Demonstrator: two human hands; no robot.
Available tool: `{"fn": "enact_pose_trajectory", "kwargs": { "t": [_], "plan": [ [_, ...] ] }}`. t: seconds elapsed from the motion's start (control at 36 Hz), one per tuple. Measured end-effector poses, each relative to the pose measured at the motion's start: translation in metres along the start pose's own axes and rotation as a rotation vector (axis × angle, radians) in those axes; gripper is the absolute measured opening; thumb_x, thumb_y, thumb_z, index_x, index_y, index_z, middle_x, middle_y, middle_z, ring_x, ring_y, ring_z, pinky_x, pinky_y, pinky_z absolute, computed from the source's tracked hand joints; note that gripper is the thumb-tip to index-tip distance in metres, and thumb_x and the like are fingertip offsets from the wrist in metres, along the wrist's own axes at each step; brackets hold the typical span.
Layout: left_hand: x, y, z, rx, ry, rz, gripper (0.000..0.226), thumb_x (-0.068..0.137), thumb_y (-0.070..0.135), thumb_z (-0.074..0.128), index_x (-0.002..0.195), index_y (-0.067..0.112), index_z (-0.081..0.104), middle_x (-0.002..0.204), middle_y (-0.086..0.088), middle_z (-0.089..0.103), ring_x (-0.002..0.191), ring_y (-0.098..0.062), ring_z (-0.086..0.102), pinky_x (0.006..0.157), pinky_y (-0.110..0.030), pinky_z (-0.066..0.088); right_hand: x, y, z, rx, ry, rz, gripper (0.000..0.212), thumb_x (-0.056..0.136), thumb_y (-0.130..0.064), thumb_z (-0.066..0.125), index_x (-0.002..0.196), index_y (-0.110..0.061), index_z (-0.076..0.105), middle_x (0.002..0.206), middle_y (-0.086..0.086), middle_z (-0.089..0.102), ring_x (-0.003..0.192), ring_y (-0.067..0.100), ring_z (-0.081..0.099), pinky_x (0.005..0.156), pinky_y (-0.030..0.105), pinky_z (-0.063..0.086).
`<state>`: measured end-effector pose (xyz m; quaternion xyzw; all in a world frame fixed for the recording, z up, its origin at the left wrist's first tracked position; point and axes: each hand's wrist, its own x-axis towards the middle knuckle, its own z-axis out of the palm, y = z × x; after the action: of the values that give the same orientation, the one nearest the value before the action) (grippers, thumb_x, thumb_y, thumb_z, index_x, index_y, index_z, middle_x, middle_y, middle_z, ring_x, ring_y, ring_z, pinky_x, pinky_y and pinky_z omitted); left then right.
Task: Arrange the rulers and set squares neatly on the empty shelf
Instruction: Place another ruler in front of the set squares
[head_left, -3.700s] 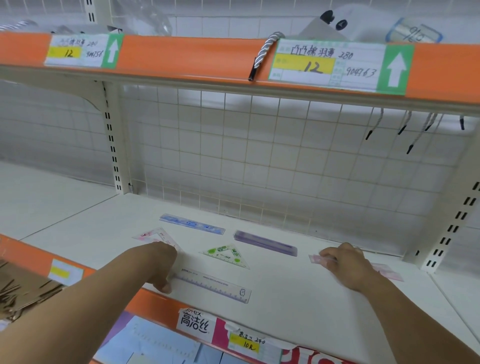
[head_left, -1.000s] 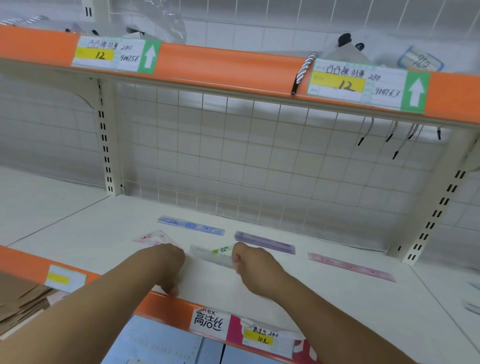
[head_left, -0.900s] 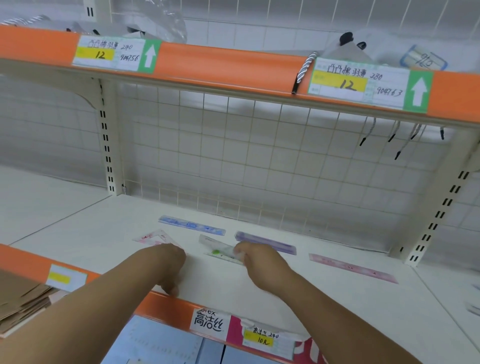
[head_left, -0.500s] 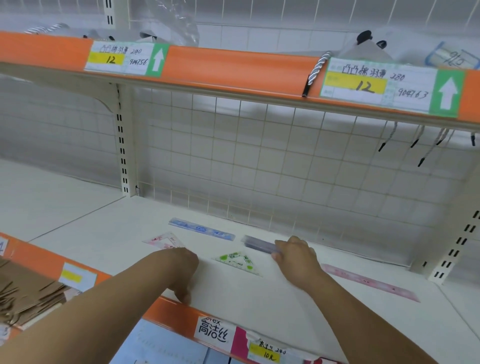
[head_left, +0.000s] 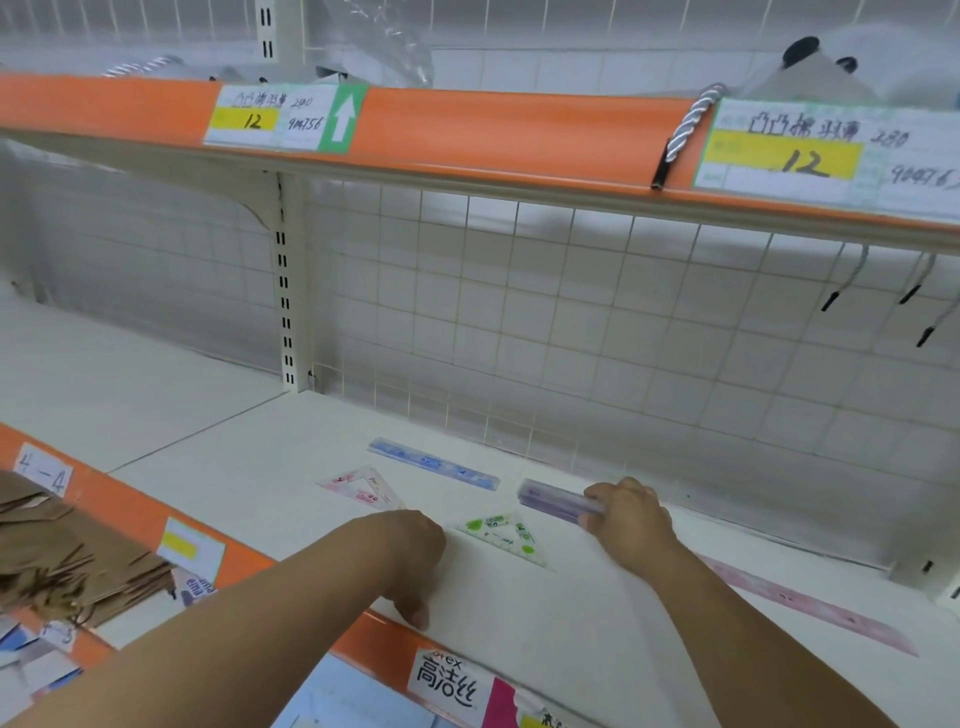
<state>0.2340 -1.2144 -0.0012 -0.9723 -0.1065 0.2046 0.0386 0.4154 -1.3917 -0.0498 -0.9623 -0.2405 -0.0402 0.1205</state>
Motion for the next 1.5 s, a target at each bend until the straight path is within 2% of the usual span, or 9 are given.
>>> {"fn": "enact_pose_trajectory", "kwargs": {
  "t": [0.11, 0.28, 0.42, 0.58, 0.86, 1.14, 1.28, 1.36, 1.5],
  "plan": [
    [0.000, 0.000, 0.000, -0.007, -0.005, -0.002, 0.057, 0.084, 0.035, 0.070, 0.130, 0.007, 0.051, 0.125, -0.008, 0.057, 0.108, -0.022, 0.056, 0.082, -0.027, 0.043, 0.002, 0.002, 0.003, -0.013, -0.020, 0.002, 0.021, 0.092, -0.035, 0.052, 0.109, -0.030, 0.064, 0.098, -0.001, 0.043, 0.111, 0.025, 0.046, 0.088, 0.031, 0.040],
    [0.001, -0.001, 0.002, -0.025, 0.004, -0.008, 0.055, 0.084, 0.034, 0.071, 0.130, 0.009, 0.052, 0.124, -0.007, 0.058, 0.106, -0.020, 0.057, 0.080, -0.025, 0.041, 0.004, 0.006, 0.005, 0.019, -0.067, 0.014, 0.032, 0.093, -0.037, 0.053, 0.124, -0.029, 0.057, 0.121, 0.004, 0.051, 0.120, 0.025, 0.045, 0.097, 0.033, 0.038],
    [0.000, -0.001, 0.003, -0.014, -0.001, -0.007, 0.058, 0.084, 0.036, 0.070, 0.131, 0.009, 0.051, 0.125, -0.007, 0.057, 0.110, -0.021, 0.057, 0.088, -0.028, 0.046, 0.006, 0.010, 0.008, 0.001, -0.092, -0.027, 0.028, 0.096, -0.028, 0.050, 0.123, -0.025, 0.055, 0.115, 0.004, 0.049, 0.114, 0.025, 0.048, 0.093, 0.032, 0.039],
    [0.000, -0.002, 0.002, -0.022, 0.001, -0.007, 0.055, 0.084, 0.036, 0.070, 0.128, 0.008, 0.053, 0.123, -0.007, 0.058, 0.094, -0.017, 0.052, 0.080, -0.027, 0.043, 0.004, 0.008, 0.009, -0.059, -0.085, -0.061, 0.004, 0.097, -0.025, 0.046, 0.095, -0.024, 0.049, 0.097, -0.002, 0.039, 0.109, 0.025, 0.048, 0.088, 0.032, 0.039],
    [0.000, -0.004, 0.004, -0.012, 0.001, -0.009, 0.057, 0.083, 0.037, 0.070, 0.130, 0.010, 0.052, 0.124, -0.007, 0.057, 0.103, -0.019, 0.056, 0.086, -0.029, 0.046, -0.011, -0.006, 0.002, -0.029, -0.021, -0.052, 0.030, 0.094, -0.035, 0.049, 0.119, -0.021, 0.057, 0.120, 0.005, 0.049, 0.118, 0.025, 0.042, 0.095, 0.032, 0.039],
    [0.000, -0.008, 0.006, -0.006, 0.022, 0.025, 0.054, 0.083, 0.041, 0.070, 0.125, 0.011, 0.056, 0.122, -0.005, 0.058, 0.106, -0.020, 0.058, 0.077, -0.027, 0.043, -0.038, -0.028, -0.006, -0.071, 0.076, -0.093, 0.030, 0.098, -0.033, 0.038, 0.103, -0.012, 0.058, 0.108, 0.006, 0.056, 0.106, 0.025, 0.051, 0.083, 0.032, 0.042],
    [-0.002, -0.008, 0.007, 0.067, 0.131, 0.052, 0.052, 0.088, 0.050, 0.060, 0.123, 0.012, 0.054, 0.120, -0.005, 0.059, 0.108, -0.023, 0.058, 0.085, -0.034, 0.047, -0.052, -0.039, -0.012, -0.083, 0.030, -0.062, 0.030, 0.098, -0.036, 0.035, 0.087, -0.017, 0.056, 0.098, 0.004, 0.064, 0.081, 0.020, 0.047, 0.069, 0.028, 0.034],
    [-0.002, -0.007, 0.004, 0.098, 0.245, 0.075, 0.049, 0.093, 0.051, 0.051, 0.121, 0.011, 0.054, 0.122, -0.007, 0.057, 0.111, -0.025, 0.056, 0.083, -0.034, 0.045, -0.065, -0.044, -0.017, -0.123, -0.001, -0.056, 0.042, 0.099, -0.041, 0.037, 0.061, -0.024, 0.035, 0.069, -0.005, 0.049, 0.076, 0.017, 0.045, 0.065, 0.025, 0.031],
    [-0.003, 0.004, 0.001, 0.123, 0.378, 0.099, 0.036, 0.098, 0.039, 0.044, 0.122, 0.013, 0.053, 0.124, -0.006, 0.056, 0.113, -0.025, 0.056, 0.085, -0.033, 0.044, -0.083, -0.047, -0.019, -0.117, -0.006, -0.044, 0.045, 0.098, -0.043, 0.038, 0.058, -0.024, 0.033, 0.060, -0.011, 0.039, 0.072, 0.016, 0.047, 0.048, 0.022, 0.025]
  ]
}}
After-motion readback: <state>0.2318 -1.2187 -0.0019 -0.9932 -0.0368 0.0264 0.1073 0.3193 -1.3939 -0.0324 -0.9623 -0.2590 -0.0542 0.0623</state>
